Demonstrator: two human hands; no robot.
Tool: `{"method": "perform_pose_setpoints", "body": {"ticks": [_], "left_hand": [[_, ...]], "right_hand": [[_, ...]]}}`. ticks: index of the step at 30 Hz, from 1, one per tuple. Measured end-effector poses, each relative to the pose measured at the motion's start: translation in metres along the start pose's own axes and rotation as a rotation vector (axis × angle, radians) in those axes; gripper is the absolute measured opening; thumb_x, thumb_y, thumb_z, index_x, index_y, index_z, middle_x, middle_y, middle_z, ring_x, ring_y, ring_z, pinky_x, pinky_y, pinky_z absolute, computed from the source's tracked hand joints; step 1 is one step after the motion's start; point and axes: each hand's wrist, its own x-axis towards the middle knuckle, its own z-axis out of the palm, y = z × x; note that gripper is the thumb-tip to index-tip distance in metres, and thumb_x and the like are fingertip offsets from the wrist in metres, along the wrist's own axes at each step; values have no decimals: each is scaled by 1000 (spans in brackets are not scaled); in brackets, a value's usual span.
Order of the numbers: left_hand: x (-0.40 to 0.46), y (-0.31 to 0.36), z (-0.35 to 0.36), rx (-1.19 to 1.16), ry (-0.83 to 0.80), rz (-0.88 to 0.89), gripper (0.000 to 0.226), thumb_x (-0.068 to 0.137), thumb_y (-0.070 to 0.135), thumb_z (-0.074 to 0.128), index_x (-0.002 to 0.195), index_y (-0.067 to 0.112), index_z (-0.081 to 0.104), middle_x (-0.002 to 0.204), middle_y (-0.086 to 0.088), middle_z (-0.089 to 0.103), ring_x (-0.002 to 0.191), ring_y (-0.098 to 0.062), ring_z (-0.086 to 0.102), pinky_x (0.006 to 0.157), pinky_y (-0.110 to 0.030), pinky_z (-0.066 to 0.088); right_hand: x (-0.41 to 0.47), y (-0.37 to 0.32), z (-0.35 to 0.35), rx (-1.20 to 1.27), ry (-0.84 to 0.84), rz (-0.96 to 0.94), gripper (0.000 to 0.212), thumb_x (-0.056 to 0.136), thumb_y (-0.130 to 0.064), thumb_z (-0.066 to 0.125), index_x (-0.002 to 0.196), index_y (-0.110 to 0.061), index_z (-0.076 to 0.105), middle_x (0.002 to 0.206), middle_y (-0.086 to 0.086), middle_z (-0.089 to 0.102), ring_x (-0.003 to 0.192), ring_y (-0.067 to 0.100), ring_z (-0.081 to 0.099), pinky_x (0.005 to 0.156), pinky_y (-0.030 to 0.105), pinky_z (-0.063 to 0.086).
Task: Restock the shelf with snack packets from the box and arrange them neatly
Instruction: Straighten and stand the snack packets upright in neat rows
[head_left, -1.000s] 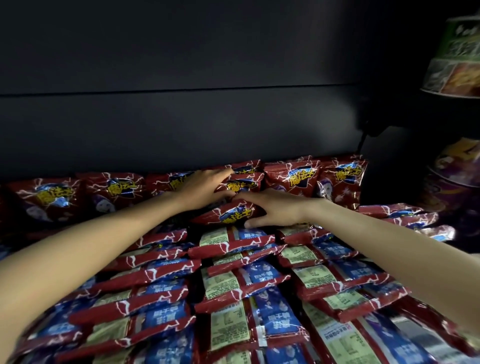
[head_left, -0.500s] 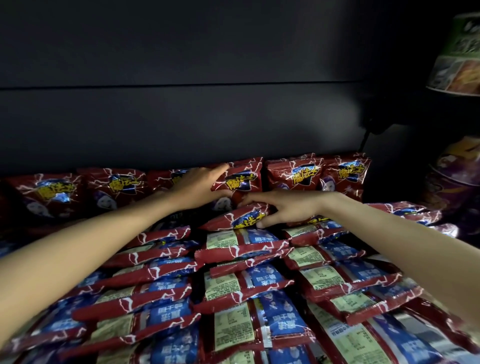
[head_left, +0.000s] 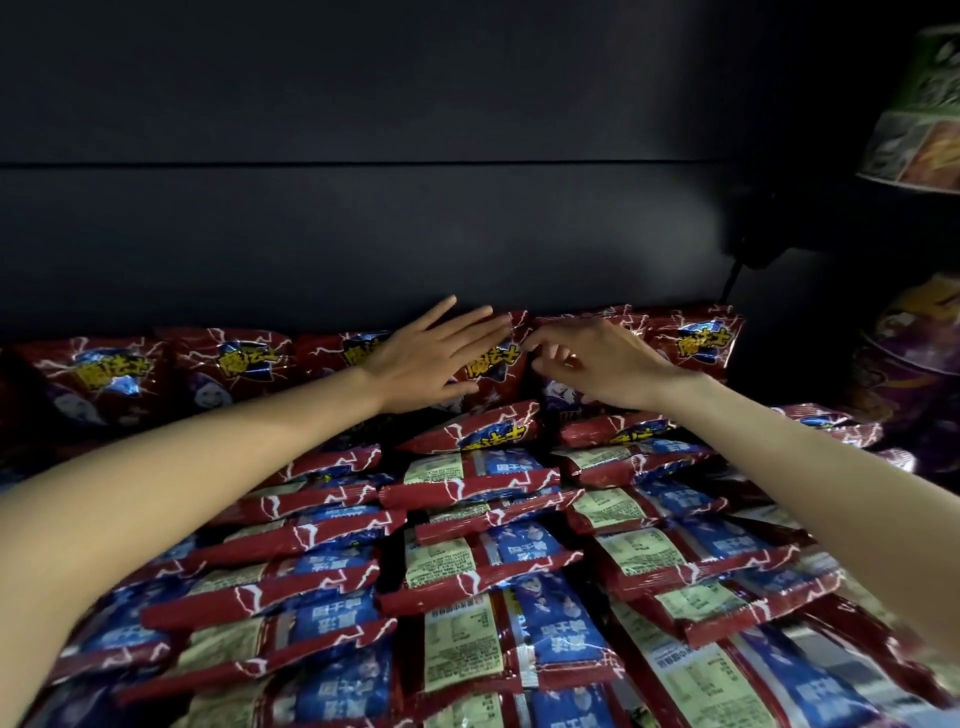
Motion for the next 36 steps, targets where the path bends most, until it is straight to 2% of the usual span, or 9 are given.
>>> {"method": "perform_pose_setpoints", "body": {"ticks": [4,8,11,15,17,20,25,31,36], "left_hand": [[13,4,0,17,-36,-35,69,95,56,9,148,17,-13,155,2,-14,142,-13,-16,115,-40,-13],[6,2,-4,138,-22,-53,70,93,58,0,148,16,-11,157,0,-8,144,-18,-11,115,-47,-10],[-7,0,-24,-10,45,-12,64,97,52,18,148,14,18,155,-1,20,144,-19,11,117,-43,-3],[-51,-9,-64,-298,243,-162,27,93,30,49,112,16,63,113,0,64,109,-18,56,98,-36,40],[-86,-17,-79,-511,129,-323,13,88,29,61,100,25,64,100,12,66,94,-5,59,85,-34,49],[-139,-30,-89,-785,-257,-431,24,79,43,69,101,44,59,105,29,59,99,11,52,87,-16,40],[-180,-36,-82,-809,-593,-476,42,76,54,66,116,49,53,121,27,45,113,3,40,94,-19,30],[-161,-42,-66,-566,-282,-430,41,93,44,50,130,27,53,131,10,56,115,-9,53,91,-21,38],[-134,-48,-47,-486,-13,-351,39,97,40,44,132,24,50,114,0,66,94,-16,64,83,-28,46]], "right_hand": [[12,16,6,-148,7,26,43,92,-29,56,134,-26,47,123,5,50,116,22,44,100,35,38],[13,14,6,-168,15,-3,42,92,-26,56,133,-25,49,117,7,50,116,25,45,99,37,37],[13,-1,3,-166,64,-125,34,93,-26,55,127,-23,56,114,4,55,113,24,48,97,35,36],[18,-40,4,-212,-8,-287,31,96,-34,48,126,-28,55,120,-4,52,117,15,41,101,31,30],[26,-58,9,-225,-50,-363,32,96,-36,47,126,-29,54,121,-5,52,118,15,39,104,32,28],[42,-77,20,-228,-101,-418,34,95,-40,50,127,-30,53,126,-7,51,121,14,38,105,34,27],[56,-89,36,-278,-159,-407,40,91,-49,52,127,-32,52,131,-10,49,124,14,36,105,36,28],[56,-87,38,-165,-151,-335,36,94,-42,50,125,-24,56,125,-8,54,119,14,44,103,34,32],[57,-85,38,147,-181,-115,41,84,-43,64,113,-15,58,104,-3,64,87,9,63,79,26,51]]}}
